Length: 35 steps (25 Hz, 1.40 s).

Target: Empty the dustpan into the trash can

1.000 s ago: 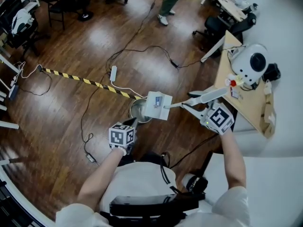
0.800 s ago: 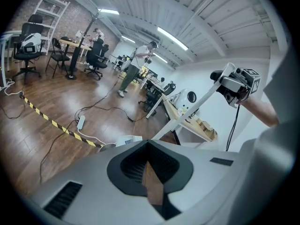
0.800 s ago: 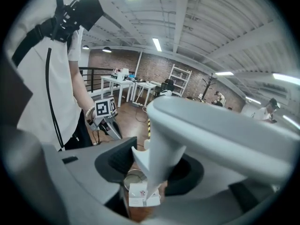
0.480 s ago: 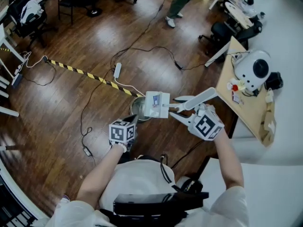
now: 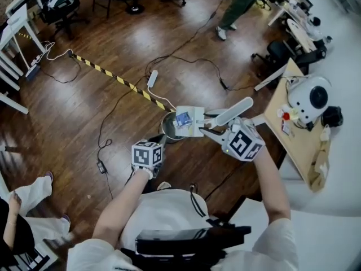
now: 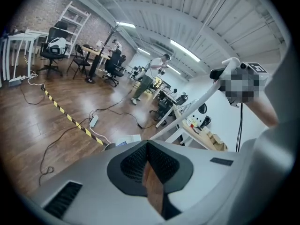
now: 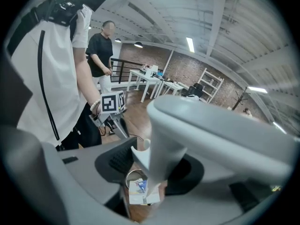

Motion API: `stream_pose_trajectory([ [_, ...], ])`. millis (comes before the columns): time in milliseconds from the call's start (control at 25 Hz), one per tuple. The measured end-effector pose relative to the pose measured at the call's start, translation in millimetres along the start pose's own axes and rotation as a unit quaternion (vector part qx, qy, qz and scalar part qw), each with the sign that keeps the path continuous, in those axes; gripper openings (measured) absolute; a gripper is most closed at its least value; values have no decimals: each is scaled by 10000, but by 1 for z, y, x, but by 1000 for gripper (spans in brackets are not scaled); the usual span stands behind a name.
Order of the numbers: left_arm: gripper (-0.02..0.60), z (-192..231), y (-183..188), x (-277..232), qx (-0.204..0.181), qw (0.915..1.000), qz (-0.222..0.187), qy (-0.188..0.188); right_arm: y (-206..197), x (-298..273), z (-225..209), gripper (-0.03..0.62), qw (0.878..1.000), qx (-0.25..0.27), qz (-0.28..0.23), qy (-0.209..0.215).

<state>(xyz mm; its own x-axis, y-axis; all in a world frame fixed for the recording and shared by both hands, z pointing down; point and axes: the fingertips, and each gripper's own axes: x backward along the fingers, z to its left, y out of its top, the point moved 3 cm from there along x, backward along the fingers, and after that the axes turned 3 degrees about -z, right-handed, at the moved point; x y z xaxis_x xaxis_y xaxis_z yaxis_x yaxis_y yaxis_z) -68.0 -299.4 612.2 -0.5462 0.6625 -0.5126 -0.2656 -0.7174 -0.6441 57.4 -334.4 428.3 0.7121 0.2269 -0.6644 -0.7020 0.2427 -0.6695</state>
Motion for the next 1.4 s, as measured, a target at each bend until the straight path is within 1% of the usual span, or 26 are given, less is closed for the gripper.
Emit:
stream_pose_trajectory([
  [200,-11,-1,-8,12,103,9999,-98,82,10,-9,16,187,9995,260,37,183],
  [360,-11,1,-13,20,136,9998,-123,106,19,-21,27,187,9977,563,94,357],
  [560,-11,6,-13,27,194,9995,-193,153,30,-29,38,187,9950,857,119,502],
  [920,-11,19,-12,33,282,9992,-217,169,36,-38,40,187,9939,927,207,568],
  [1240,-11,26,-9,32,262,9995,-150,90,37,-45,37,187,9950,809,282,514],
  [1400,-11,30,-6,30,229,9997,-120,51,34,-43,29,187,9957,779,304,394],
])
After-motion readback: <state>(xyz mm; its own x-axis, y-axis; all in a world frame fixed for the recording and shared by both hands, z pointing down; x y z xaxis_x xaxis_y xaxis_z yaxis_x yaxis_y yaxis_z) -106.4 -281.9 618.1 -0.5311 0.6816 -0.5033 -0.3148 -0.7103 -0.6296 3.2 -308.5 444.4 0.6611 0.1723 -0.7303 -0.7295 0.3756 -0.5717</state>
